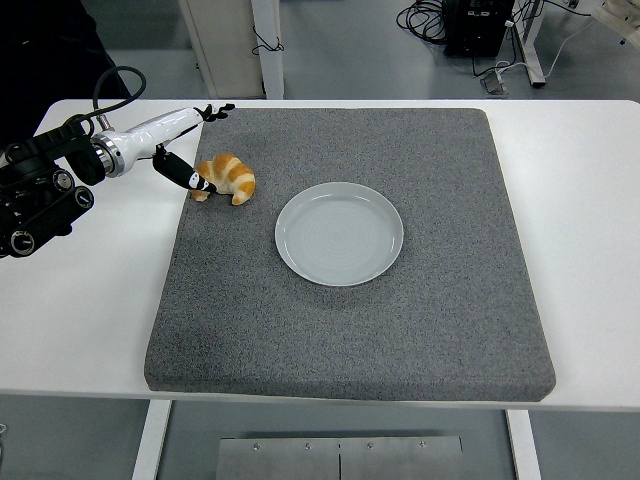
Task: Place the bread on the plate
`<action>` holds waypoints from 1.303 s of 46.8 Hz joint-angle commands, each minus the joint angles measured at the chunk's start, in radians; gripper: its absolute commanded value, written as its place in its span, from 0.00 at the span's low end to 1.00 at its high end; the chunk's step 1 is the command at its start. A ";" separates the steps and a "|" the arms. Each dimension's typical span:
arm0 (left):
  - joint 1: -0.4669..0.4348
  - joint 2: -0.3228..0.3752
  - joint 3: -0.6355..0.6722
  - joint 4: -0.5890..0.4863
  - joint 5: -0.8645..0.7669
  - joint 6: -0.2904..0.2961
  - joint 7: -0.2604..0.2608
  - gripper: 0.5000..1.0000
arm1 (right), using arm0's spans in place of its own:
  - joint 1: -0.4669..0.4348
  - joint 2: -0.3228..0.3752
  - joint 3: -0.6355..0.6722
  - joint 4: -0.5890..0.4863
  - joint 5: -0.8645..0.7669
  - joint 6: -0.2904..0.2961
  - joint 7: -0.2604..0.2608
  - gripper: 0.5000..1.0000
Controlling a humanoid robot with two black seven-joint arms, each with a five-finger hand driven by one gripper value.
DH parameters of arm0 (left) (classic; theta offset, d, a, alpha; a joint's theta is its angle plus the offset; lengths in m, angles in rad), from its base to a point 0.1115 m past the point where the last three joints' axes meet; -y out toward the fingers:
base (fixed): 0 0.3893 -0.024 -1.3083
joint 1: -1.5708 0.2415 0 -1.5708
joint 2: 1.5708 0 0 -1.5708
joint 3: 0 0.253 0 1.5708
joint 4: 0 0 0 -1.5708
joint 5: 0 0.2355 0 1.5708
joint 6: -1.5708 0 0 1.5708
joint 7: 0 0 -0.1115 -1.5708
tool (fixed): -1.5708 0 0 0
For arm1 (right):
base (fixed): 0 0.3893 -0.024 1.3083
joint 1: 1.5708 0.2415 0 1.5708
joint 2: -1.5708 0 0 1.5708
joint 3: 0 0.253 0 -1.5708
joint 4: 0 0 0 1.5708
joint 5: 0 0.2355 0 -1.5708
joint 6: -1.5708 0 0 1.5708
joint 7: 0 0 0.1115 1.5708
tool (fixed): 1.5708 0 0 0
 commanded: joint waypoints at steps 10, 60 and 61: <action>-0.027 -0.023 0.083 0.034 0.010 0.063 0.000 0.97 | 0.000 0.000 0.001 0.000 0.000 -0.001 0.000 1.00; -0.018 -0.124 0.155 0.124 0.004 0.161 -0.008 0.82 | 0.000 0.000 -0.001 0.000 0.000 0.000 0.000 1.00; -0.018 -0.124 0.155 0.124 0.006 0.161 -0.008 0.82 | 0.000 0.000 0.001 0.000 0.000 0.000 0.000 1.00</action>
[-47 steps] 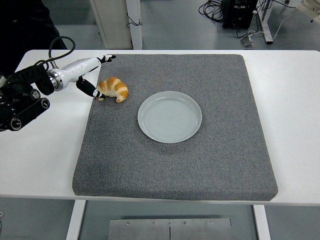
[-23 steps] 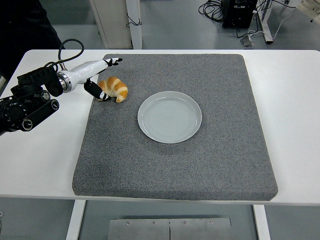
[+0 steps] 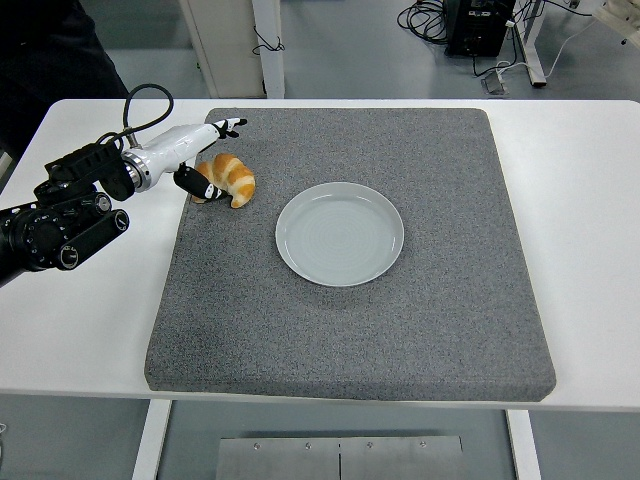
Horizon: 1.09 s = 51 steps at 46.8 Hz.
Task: Place the bread on the plate
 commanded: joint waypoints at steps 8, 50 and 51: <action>0.002 -0.002 0.003 0.000 0.008 0.000 -0.002 0.81 | 0.000 0.000 -0.001 0.000 0.000 0.001 0.000 1.00; 0.020 0.001 0.061 0.000 -0.006 0.034 -0.043 0.34 | 0.000 0.000 -0.001 0.000 0.000 -0.001 0.000 1.00; 0.018 0.001 0.061 0.000 -0.008 0.034 -0.042 0.32 | 0.000 0.000 0.000 0.000 0.000 -0.001 0.000 1.00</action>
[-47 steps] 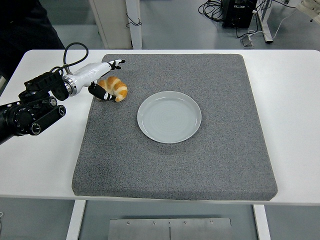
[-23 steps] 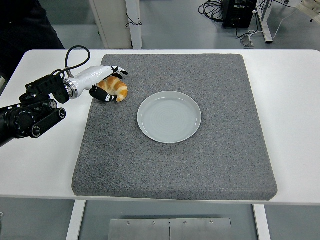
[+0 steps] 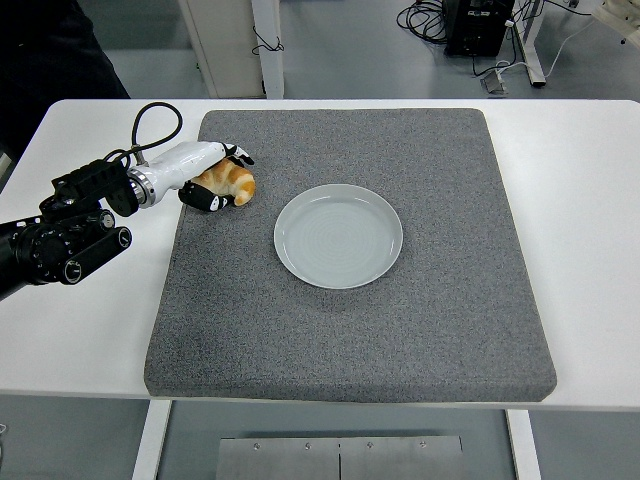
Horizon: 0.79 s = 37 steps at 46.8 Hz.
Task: Place the bread on the plate
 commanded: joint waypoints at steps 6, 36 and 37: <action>-0.010 0.002 -0.013 0.000 -0.012 -0.001 0.014 0.25 | 0.000 0.000 0.001 0.000 0.000 -0.001 0.000 1.00; -0.125 0.008 -0.021 0.000 -0.129 -0.008 0.012 0.13 | 0.000 0.000 0.001 0.000 0.000 -0.001 0.000 1.00; -0.132 0.008 -0.021 0.000 -0.133 -0.008 0.011 0.13 | 0.000 0.000 0.001 0.000 0.000 0.000 0.000 1.00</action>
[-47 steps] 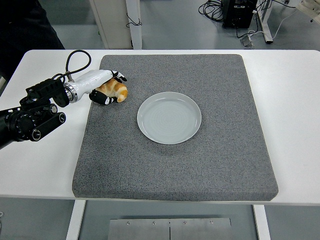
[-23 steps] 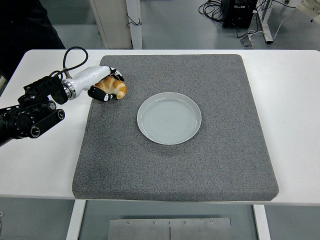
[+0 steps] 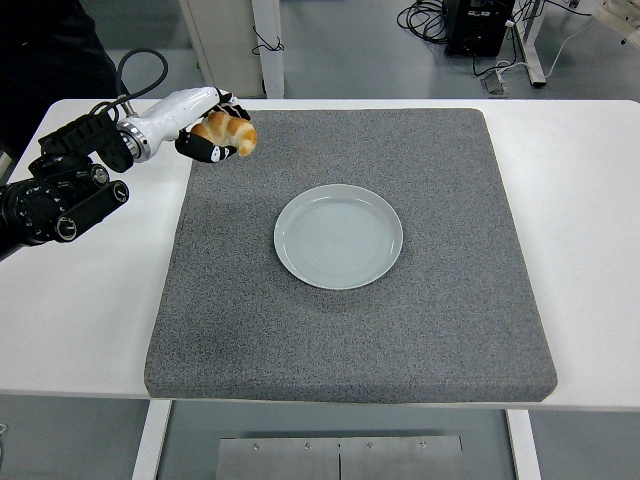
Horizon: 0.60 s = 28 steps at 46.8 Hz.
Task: Place the bread on the plate
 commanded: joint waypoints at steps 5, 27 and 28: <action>-0.034 0.004 0.000 0.000 -0.014 -0.004 -0.001 0.13 | 0.000 0.000 -0.001 0.000 0.000 -0.001 0.000 1.00; -0.093 0.004 0.000 -0.005 -0.014 -0.005 -0.011 0.14 | 0.000 0.000 -0.001 0.000 0.000 -0.001 0.000 1.00; -0.096 0.004 0.000 -0.008 -0.014 -0.005 -0.011 0.14 | 0.000 0.000 -0.001 0.000 0.000 -0.001 0.000 1.00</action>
